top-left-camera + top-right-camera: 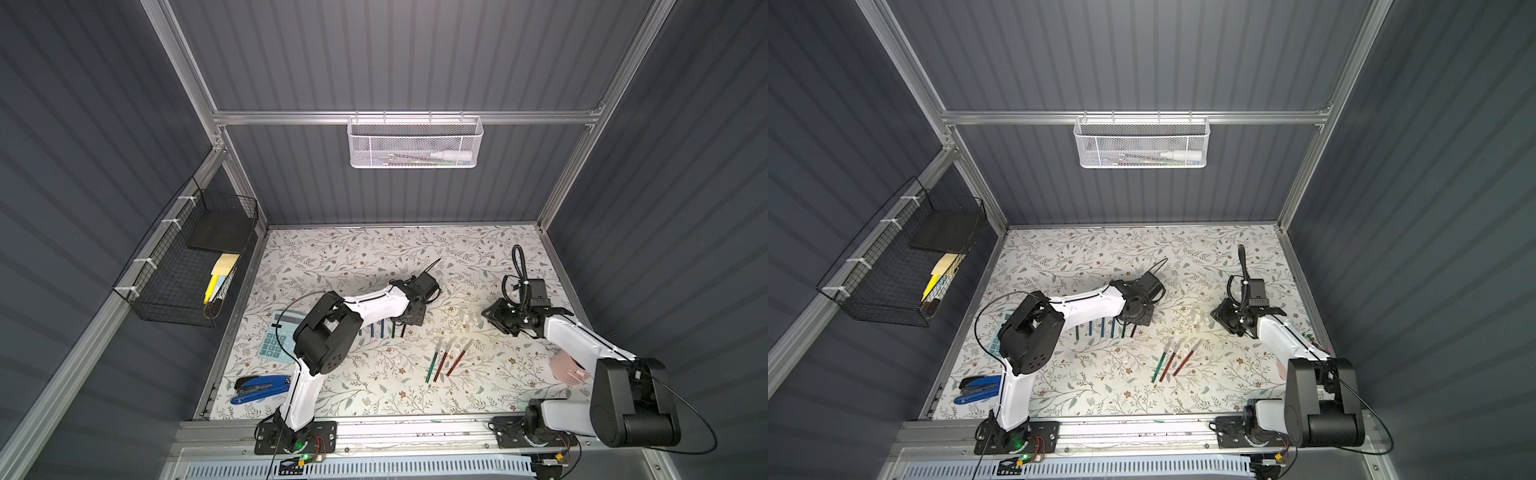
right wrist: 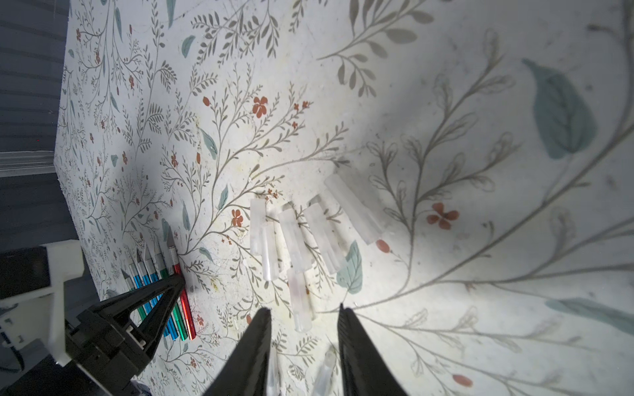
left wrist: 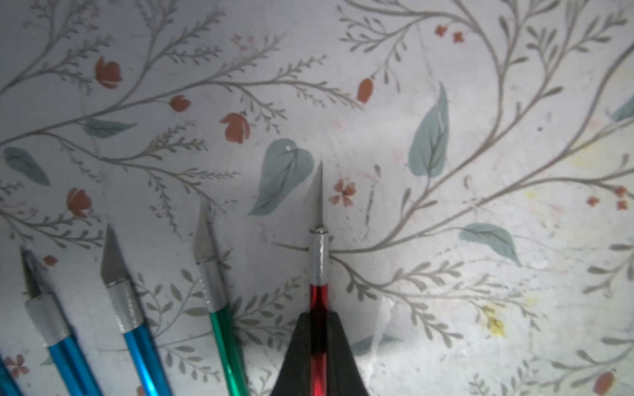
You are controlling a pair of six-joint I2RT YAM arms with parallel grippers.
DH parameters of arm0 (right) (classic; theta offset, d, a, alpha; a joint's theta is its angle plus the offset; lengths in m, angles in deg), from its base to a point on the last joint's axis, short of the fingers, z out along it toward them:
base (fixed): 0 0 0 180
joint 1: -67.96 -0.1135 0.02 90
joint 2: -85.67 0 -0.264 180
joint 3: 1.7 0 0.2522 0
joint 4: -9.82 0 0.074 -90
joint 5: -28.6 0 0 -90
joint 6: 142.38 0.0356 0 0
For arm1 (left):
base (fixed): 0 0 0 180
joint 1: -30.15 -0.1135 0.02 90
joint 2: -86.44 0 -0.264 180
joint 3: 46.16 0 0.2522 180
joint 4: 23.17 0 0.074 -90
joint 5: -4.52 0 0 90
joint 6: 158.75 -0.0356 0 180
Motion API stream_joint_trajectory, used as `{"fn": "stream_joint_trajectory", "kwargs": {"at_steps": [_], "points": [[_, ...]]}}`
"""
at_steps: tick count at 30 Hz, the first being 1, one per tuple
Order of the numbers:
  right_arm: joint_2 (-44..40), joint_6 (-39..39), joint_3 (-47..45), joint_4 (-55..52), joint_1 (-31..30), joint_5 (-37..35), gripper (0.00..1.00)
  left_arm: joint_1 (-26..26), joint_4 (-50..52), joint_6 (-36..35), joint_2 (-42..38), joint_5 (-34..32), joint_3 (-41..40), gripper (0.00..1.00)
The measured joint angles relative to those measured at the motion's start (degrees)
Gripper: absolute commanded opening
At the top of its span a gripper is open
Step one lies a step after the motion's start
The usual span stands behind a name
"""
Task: Remove protective caps from carving knives
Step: Adjust the carving knife at the center of the board.
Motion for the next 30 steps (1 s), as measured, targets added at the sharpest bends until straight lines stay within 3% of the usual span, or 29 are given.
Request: {"fn": "stream_joint_trajectory", "kwargs": {"at_steps": [5, 12, 30], "points": [[0.0, 0.0, 0.0, 0.0, 0.1, 0.1, 0.36, -0.7, -1.2, 0.1, -0.2, 1.6, -0.4, 0.11], [0.0, 0.0, 0.0, 0.0, 0.1, 0.1, 0.36, -0.7, -3.0, 0.9, -0.2, 3.2, -0.7, 0.28], [0.0, -0.2, 0.0, 0.0, 0.2, 0.1, 0.36, -0.7, -3.2, 1.1, -0.7, 3.4, -1.2, 0.32]]}}
